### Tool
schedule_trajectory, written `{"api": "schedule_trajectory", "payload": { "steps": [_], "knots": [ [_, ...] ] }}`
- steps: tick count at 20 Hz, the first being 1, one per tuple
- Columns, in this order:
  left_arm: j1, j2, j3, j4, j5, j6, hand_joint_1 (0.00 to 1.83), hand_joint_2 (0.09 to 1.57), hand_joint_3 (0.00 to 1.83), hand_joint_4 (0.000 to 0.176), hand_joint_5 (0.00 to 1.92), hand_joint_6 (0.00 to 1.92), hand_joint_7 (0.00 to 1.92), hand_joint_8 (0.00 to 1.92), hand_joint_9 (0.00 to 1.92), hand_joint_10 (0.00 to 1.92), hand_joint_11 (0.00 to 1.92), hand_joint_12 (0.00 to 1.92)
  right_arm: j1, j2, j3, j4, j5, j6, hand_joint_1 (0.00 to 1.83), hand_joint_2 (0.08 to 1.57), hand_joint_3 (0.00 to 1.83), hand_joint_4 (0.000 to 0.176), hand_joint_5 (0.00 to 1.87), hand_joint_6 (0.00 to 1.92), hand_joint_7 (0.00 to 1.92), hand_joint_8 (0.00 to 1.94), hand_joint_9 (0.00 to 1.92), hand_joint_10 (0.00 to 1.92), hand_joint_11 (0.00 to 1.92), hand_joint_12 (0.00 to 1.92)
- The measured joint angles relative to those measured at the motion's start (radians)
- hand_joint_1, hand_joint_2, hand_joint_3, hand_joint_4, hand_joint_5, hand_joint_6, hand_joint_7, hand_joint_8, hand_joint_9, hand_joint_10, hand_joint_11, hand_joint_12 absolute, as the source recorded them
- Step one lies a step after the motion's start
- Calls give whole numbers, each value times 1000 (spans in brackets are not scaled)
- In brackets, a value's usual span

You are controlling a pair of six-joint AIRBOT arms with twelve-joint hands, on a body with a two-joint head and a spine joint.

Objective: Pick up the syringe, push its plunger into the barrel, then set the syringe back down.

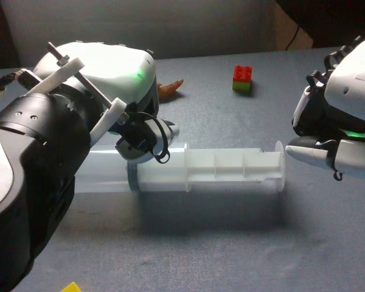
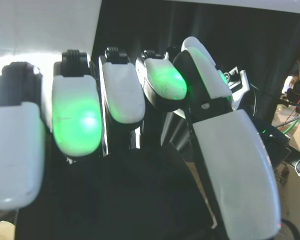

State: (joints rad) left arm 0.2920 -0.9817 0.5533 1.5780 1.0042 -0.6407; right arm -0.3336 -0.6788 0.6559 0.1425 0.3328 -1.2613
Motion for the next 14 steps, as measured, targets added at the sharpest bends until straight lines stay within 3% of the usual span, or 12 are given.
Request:
{"api": "schedule_trajectory", "payload": {
  "steps": [2, 3, 14],
  "knots": [
    [0, 0, -2, -2, 2, -4, 120, 1095, 102, 0, 81, 55, 87, 52, 65, 66, 0, 360, 0, 0, 0, 0, 0, 0, 65, 1013, 149, 0, 23, 32, 49, 40, 43, 58, 0, 419],
    [2, 0, -5, 0, 6, -3, 115, 1145, 13, 0, 118, 10, 126, 8, 110, 17, 0, 393, 0, 0, 0, -2, -2, -8, 78, 1069, 24, 0, 42, 6, 75, 6, 71, 14, 0, 422],
    [63, 0, -13, -26, 56, -14, 152, 1137, 0, 0, 105, 0, 114, 0, 105, 1, 0, 350, -1, -1, 0, 1, -8, -4, 69, 1095, 3, 0, 30, 0, 58, 0, 70, 2, 0, 414]
  ]
}}
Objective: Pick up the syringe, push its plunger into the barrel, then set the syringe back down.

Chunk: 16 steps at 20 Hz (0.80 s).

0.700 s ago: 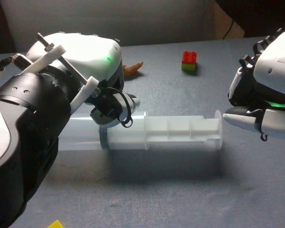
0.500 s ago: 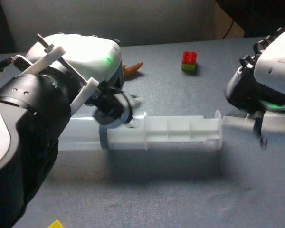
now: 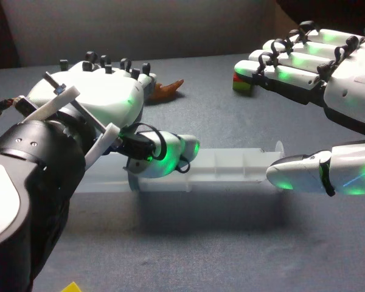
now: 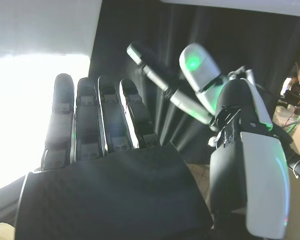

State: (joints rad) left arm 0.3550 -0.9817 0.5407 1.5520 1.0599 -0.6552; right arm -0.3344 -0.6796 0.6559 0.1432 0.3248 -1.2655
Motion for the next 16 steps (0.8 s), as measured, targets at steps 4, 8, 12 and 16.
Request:
{"api": "schedule_trajectory", "payload": {
  "steps": [4, 8, 12, 16],
  "knots": [
    [10, -34, 3, -23, 104, -20, 435, 1043, 0, 0, 72, 1, 62, 0, 77, 0, 0, 329, 0, 0, 0, -1, 0, 2, 104, 1100, 1, 0, 41, 3, 74, 3, 77, 4, 0, 449],
    [33, -116, 51, -69, 156, -80, 658, 1033, 0, 0, 37, 9, 30, 6, 46, 9, 0, 248, 0, 0, 0, 126, -3, 0, 102, 1110, 1, 0, 35, 2, 69, 3, 66, 1, 0, 417],
    [52, -199, 96, -84, 164, -115, 696, 1073, 2, 0, 57, 6, 40, 2, 35, 3, 0, 184, 0, 0, 0, 225, -9, -1, 91, 1114, 2, 0, 35, 1, 64, 1, 61, 1, 0, 405],
    [69, -224, 115, -115, 215, -135, 730, 1072, 0, 0, 51, 1, 13, 2, 2, 0, 0, 89, 0, -2, 0, 314, -15, -2, 113, 1118, 2, 0, 53, 5, 78, 5, 62, 0, 0, 400]
  ]
}}
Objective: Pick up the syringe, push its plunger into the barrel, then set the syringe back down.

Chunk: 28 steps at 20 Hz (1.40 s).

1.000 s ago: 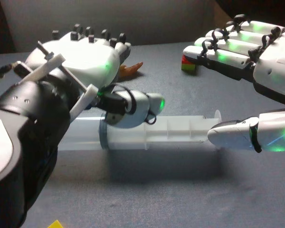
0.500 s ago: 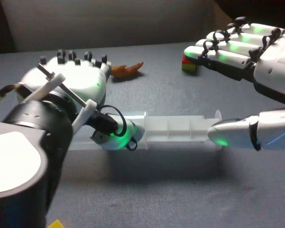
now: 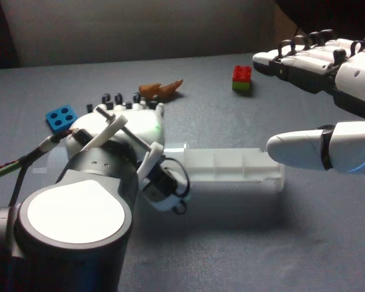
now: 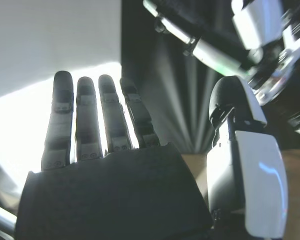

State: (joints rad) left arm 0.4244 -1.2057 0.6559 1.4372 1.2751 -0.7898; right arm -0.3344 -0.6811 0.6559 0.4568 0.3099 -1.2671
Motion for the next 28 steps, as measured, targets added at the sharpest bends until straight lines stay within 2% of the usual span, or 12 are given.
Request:
{"api": "schedule_trajectory", "payload": {
  "steps": [2, 7, 11, 12, 15, 17, 18, 26, 28],
  "knots": [
    [13, -1, 19, -21, 8, -10, 697, 1075, 1, 0, 31, 1, 0, 0, 0, 0, 0, 92, 0, -1, 0, 0, -1, -2, 128, 1113, 0, 0, 52, 2, 85, 2, 68, 1, 0, 411],
    [34, -8, 61, 9, 10, -20, 701, 1063, 0, 0, 57, 3, 12, 1, 0, 0, 0, 140, 0, -3, 0, 0, 0, -3, 159, 1111, 0, 0, 76, 5, 110, 5, 94, 5, 0, 498],
    [53, -13, 78, 17, -24, -20, 605, 1093, 5, 0, 31, 0, 0, 0, 0, 0, 0, 159, 0, -3, 0, 0, 0, -9, 150, 1111, 0, 0, 66, 0, 98, 1, 80, 1, 0, 436],
    [58, -14, 77, 20, -32, -19, 647, 1080, 0, 0, 50, 5, 0, 0, 4, 1, 0, 176, 0, -3, 0, 0, 0, -10, 157, 1109, 0, 0, 65, 0, 97, 1, 80, 2, 0, 429],
    [79, -26, 83, 47, -45, -33, 619, 1089, 2, 0, 41, 1, 0, 0, 0, 0, 0, 118, 0, -3, 0, 0, 0, -10, 205, 1104, 0, 0, 78, 2, 116, 3, 88, 1, 0, 448],
    [90, -27, 83, 62, -51, -47, 567, 1099, 5, 0, 18, 0, 0, 0, 0, 0, 0, 122, 0, -3, 0, 2, 0, -11, 173, 1111, 1, 0, 64, 1, 103, 0, 75, 0, 0, 420],
    [94, -27, 84, 68, -51, -46, 625, 1094, 1, 0, 37, 8, 0, 0, 0, 0, 0, 119, 0, -3, 0, 1, 0, -11, 169, 1112, 2, 0, 61, 0, 99, 0, 73, 0, 0, 409],
    [134, -60, 124, 108, -74, -47, 560, 1123, 8, 0, 17, 1, 0, 0, 0, 0, 0, 127, 0, -3, 0, 2, 1, -11, 183, 1115, 1, 0, 56, 0, 96, 0, 74, 0, 0, 386],
    [152, -64, 135, 112, -91, -49, 604, 1102, 0, 0, 38, 5, 0, 0, 0, 0, 0, 156, 0, -3, 0, 2, 1, -11, 174, 1115, 1, 0, 72, 3, 105, 1, 87, 2, 0, 425]
  ]
}}
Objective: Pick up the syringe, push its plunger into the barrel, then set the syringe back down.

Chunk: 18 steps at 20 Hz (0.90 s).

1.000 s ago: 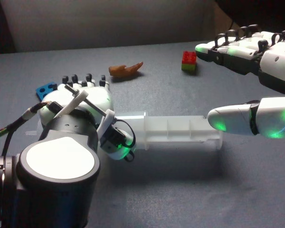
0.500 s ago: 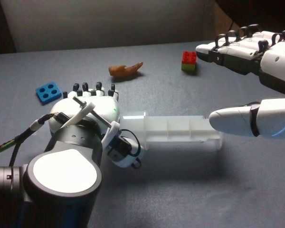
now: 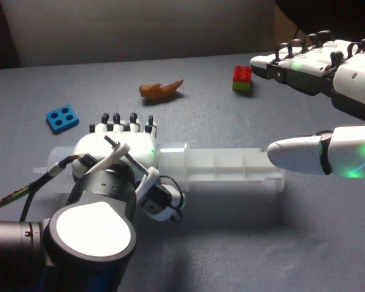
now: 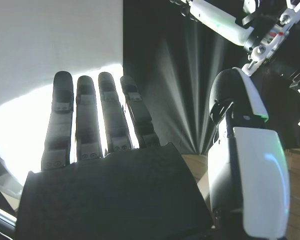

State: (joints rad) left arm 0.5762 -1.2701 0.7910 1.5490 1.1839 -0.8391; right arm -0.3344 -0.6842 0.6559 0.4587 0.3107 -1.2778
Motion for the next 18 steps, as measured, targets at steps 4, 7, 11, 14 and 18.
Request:
{"api": "schedule_trajectory", "payload": {
  "steps": [4, 7, 11, 14, 18],
  "knots": [
    [24, -12, 36, 29, -18, 0, 606, 1081, 0, 0, 31, 9, 0, 0, 0, 0, 0, 109, 0, -1, 0, 0, 0, 0, 169, 1124, 3, 0, 56, 0, 85, 0, 74, 0, 0, 419],
    [30, -30, 61, 38, -39, 0, 573, 1095, 0, 0, 23, 4, 0, 0, 0, 0, 0, 111, 0, -1, 0, 0, 2, 0, 179, 1119, 0, 0, 61, 3, 89, 2, 76, 1, 0, 423],
    [42, -51, 89, 54, -55, -2, 593, 1092, 0, 0, 36, 2, 0, 0, 0, 0, 0, 134, 0, -1, 0, 1, 6, 0, 186, 1116, 0, 0, 59, 1, 93, 2, 79, 1, 0, 470],
    [54, -61, 102, 67, -59, -18, 548, 1104, 2, 0, 20, 0, 0, 0, 0, 0, 0, 113, 0, -1, 0, 0, 6, 0, 166, 1123, 2, 0, 50, 2, 81, 0, 70, 1, 0, 450],
    [63, -62, 112, 83, -67, -24, 544, 1093, 0, 0, 27, 0, 0, 0, 0, 0, 0, 127, 0, -1, 0, 1, 7, 0, 171, 1123, 0, 0, 55, 2, 87, 2, 66, 2, 0, 448]
  ]
}}
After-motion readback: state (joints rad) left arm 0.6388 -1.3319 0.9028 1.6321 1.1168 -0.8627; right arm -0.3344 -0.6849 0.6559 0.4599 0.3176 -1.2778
